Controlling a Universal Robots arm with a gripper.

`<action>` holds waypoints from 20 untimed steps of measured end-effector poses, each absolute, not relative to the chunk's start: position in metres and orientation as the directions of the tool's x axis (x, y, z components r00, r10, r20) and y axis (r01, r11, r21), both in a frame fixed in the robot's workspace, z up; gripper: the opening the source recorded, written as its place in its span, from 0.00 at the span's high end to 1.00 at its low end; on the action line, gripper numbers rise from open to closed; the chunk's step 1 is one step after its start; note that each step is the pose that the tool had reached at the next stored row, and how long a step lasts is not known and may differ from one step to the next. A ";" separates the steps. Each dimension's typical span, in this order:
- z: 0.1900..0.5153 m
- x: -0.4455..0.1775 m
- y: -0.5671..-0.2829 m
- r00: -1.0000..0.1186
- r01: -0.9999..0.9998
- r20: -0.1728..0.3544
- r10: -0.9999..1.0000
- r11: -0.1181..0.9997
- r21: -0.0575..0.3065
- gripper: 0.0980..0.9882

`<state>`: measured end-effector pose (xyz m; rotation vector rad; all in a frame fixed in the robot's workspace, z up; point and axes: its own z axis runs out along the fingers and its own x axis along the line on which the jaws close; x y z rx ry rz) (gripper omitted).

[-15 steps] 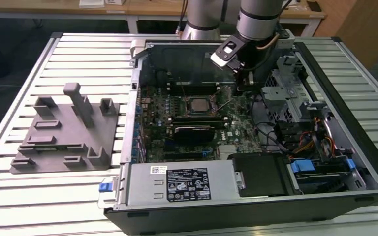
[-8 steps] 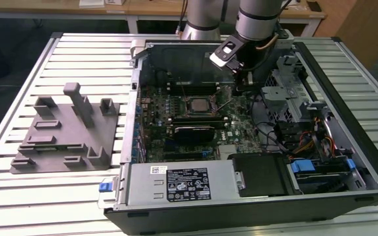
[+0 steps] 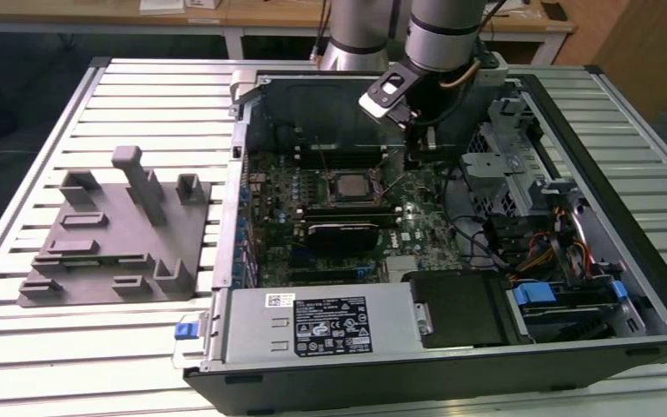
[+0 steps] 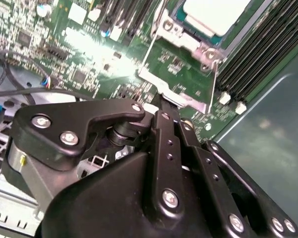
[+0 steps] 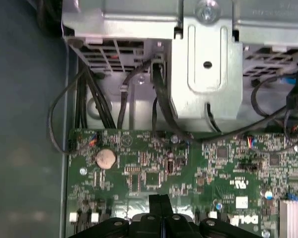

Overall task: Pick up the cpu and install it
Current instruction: 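Close the cpu cover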

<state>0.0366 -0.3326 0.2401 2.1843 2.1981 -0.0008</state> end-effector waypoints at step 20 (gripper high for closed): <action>0.240 -0.017 -0.333 0.013 0.999 -0.029 0.999 -0.012 0.030 0.99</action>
